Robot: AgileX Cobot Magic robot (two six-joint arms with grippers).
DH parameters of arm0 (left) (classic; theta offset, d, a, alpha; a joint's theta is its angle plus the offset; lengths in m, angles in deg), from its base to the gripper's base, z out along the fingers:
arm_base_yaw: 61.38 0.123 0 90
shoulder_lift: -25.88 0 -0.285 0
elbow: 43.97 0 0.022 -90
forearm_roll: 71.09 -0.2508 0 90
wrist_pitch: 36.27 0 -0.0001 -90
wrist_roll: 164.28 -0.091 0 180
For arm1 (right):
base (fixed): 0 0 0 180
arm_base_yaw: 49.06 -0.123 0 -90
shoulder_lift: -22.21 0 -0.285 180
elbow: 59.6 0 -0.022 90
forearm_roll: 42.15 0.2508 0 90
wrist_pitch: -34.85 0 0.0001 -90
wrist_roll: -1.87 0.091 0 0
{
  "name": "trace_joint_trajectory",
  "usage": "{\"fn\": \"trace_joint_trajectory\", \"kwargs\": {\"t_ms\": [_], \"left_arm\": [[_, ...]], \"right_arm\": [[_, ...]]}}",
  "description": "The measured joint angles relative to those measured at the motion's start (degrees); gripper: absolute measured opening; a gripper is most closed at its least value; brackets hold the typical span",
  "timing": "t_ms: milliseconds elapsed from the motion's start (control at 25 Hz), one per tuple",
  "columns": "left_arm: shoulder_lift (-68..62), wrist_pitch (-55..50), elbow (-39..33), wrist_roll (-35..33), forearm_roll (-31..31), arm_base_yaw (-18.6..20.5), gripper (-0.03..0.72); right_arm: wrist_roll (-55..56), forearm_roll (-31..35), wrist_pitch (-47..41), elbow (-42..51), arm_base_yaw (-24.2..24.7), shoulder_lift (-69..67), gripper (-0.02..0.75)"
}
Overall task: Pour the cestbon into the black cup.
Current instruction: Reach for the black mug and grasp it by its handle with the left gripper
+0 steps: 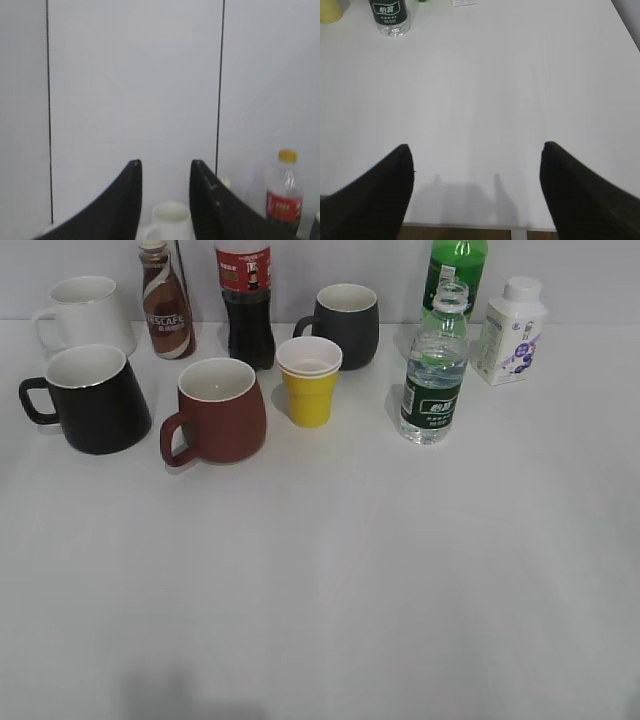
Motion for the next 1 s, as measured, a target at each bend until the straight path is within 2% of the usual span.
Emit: {"fn": "trace_joint_trajectory", "kwargs": {"t_ms": [320, 600, 760, 1000], "left_arm": [[-32.1, 21.6, -7.3, 0.0, -2.1, 0.0, 0.360], [-61.4, 50.5, -7.5, 0.0, -3.0, 0.0, 0.369], [-73.5, 55.8, -7.5, 0.0, -3.9, 0.0, 0.369], [-82.4, 56.6, -5.2, 0.0, -4.4, 0.0, 0.369]], "right_arm": [[0.0, 0.0, 0.0, 0.0, 0.0, 0.0, 0.590], [0.0, 0.0, 0.0, 0.0, 0.0, 0.0, 0.590], [0.0, 0.1, 0.0, 0.0, 0.0, 0.0, 0.590], [0.0, 0.2, 0.0, 0.0, 0.0, 0.0, 0.590]]}}
